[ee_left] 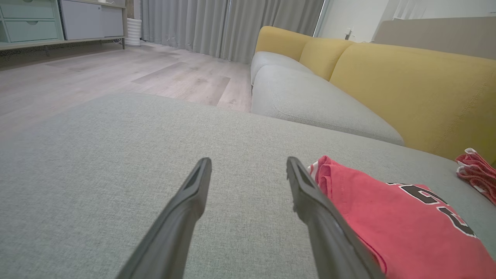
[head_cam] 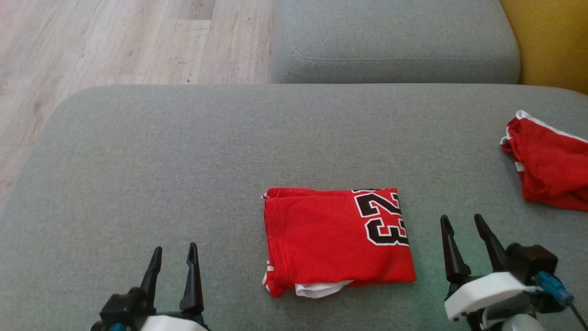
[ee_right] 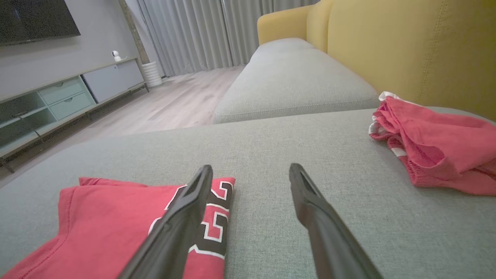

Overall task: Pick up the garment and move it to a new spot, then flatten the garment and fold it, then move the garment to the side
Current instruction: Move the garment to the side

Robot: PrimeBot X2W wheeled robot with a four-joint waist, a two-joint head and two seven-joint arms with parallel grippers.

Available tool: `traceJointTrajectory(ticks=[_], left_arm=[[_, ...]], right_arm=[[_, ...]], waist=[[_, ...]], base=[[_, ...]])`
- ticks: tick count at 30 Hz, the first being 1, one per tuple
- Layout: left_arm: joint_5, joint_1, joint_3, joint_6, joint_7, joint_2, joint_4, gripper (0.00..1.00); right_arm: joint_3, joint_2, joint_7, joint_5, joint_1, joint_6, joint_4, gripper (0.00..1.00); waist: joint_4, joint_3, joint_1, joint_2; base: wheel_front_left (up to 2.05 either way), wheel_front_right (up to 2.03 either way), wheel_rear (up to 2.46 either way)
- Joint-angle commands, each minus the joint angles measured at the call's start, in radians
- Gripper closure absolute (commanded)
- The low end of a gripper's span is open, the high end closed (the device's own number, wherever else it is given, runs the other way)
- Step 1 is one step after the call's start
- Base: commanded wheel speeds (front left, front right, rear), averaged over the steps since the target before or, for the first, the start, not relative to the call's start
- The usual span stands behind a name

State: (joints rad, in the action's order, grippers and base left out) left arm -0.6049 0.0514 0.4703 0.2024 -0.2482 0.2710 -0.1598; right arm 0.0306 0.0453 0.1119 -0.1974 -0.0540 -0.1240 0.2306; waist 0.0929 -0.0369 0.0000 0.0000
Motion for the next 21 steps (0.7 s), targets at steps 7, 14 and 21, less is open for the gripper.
traceJointTrajectory(ticks=[7, 14, 21], left_arm=[[0.010, -0.054, -0.047, 0.005, -0.012, 0.015, 0.041, 0.00], [0.013, -0.067, -0.040, 0.003, -0.013, -0.004, 0.040, 0.00], [0.020, -0.083, -0.046, -0.002, -0.013, -0.021, 0.035, 0.00]], right_arm=[[0.014, 0.005, -0.123, 0.050, 0.119, -0.007, -0.027, 0.00], [0.011, 0.005, -0.315, 0.083, 0.219, -0.007, 0.048, 0.00], [0.007, 0.005, -0.391, 0.064, 0.250, -0.007, 0.153, 0.00]], waist=[[0.012, 0.019, 0.0000, 0.0000], [0.067, 0.068, 0.0000, 0.0000], [0.119, 0.120, 0.0000, 0.0000]], base=[[0.00, 0.00, 0.00], [0.00, 0.00, 0.00], [0.00, 0.00, 0.00]])
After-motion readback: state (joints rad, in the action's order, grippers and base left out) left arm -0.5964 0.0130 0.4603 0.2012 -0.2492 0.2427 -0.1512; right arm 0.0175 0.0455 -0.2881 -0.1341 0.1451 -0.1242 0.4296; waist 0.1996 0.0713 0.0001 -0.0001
